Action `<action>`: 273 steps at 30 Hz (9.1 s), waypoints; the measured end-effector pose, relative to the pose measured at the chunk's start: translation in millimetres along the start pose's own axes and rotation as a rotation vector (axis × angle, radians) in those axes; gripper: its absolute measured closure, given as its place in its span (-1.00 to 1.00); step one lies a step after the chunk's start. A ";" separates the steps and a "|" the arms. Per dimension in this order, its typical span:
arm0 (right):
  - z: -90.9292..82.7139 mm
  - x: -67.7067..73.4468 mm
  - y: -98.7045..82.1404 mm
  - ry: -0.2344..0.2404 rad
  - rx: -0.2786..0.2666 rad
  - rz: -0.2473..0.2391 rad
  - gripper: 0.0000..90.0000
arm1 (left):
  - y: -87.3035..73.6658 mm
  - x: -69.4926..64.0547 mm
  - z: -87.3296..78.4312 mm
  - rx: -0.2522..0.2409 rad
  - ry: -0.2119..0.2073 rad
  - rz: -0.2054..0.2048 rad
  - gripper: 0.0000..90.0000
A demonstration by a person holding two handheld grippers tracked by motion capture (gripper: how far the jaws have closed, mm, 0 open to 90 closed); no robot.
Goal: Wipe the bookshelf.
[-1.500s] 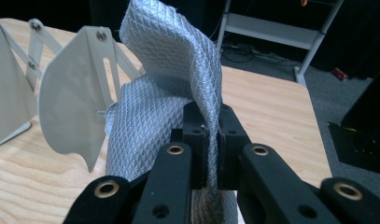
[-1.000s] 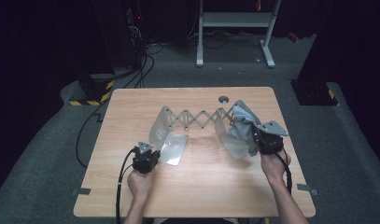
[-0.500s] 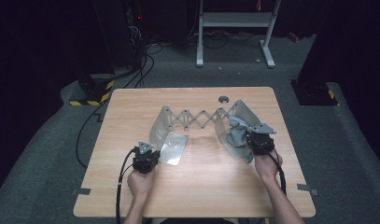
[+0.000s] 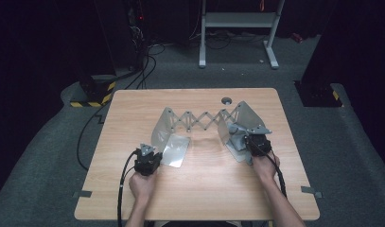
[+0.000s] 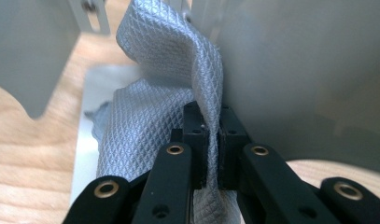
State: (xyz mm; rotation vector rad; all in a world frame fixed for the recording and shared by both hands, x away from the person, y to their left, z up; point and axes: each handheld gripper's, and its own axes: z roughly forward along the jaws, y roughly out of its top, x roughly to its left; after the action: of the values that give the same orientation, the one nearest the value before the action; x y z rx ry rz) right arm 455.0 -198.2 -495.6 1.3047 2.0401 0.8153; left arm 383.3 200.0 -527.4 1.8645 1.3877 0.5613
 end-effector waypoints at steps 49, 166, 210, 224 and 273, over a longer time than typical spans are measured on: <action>10.9 -0.1 33.2 -0.048 -0.043 0.021 0.91 | -0.1 0.4 -0.1 0.000 -0.006 -0.002 0.96; 47.6 16.5 21.3 0.012 0.057 -0.029 0.88 | 0.0 1.6 0.1 0.002 -0.036 -0.003 0.95; 28.9 9.1 0.6 0.022 0.051 -0.048 0.88 | 0.0 1.7 0.1 0.003 -0.036 -0.003 0.94; 14.9 22.2 -11.2 0.136 0.023 -0.054 0.88 | -0.1 1.5 0.1 0.003 -0.035 -0.003 0.94; -1.9 18.9 -26.5 0.144 0.018 -0.059 0.88 | -0.1 1.7 0.1 0.003 -0.036 -0.005 0.94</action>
State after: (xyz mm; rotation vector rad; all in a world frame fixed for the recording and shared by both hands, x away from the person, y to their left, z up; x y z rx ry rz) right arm 431.7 -190.0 -517.0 1.2198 2.1919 0.8891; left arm 383.9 201.6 -527.7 1.8644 1.3699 0.5212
